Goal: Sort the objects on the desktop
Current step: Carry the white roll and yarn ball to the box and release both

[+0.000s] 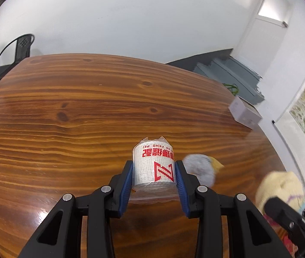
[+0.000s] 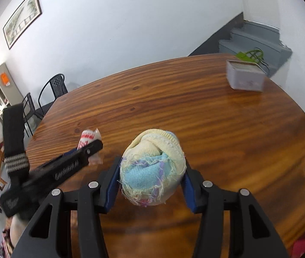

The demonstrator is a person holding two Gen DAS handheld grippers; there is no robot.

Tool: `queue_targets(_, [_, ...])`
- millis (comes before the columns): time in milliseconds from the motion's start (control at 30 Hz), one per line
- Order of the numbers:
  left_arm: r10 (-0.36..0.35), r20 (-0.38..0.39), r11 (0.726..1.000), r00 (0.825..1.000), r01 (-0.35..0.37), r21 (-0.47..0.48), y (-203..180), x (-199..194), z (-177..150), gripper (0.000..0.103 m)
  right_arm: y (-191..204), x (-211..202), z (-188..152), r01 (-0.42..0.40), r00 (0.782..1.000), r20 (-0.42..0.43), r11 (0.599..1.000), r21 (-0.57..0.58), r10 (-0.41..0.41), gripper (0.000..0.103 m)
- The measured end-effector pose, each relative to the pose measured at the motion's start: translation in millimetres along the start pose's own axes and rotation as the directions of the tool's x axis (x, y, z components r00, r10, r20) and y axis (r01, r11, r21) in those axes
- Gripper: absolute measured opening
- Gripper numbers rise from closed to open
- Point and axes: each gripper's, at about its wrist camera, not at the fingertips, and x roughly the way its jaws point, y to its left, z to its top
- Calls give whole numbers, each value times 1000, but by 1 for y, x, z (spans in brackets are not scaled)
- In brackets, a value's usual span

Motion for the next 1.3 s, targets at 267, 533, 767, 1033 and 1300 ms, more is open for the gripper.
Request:
queue_targets(267, [-139, -36, 979, 990, 143, 145, -80, -25, -42, 39, -52, -122, -58, 101, 982, 156, 993, 57, -108, 55])
queue_targets(533, [-301, -123, 915, 946, 322, 243, -170, -50, -80, 39, -124, -219, -98, 178, 940, 255, 964, 199, -226, 55])
queue_targets(767, [-421, -203, 827, 884, 466, 315, -250, -72, -109, 40, -178, -269, -134, 253, 907, 261, 923, 291, -331, 55])
queue_targets(1033, [-462, -290, 737, 838, 545, 399, -328, -68, -137, 40, -207, -282, -165, 250, 913, 235, 912, 325, -334, 55])
queue_targets(1300, [-392, -333, 705, 857, 513, 490, -358, -43, -160, 43, -216, -253, -176, 259, 939, 154, 926, 273, -308, 55])
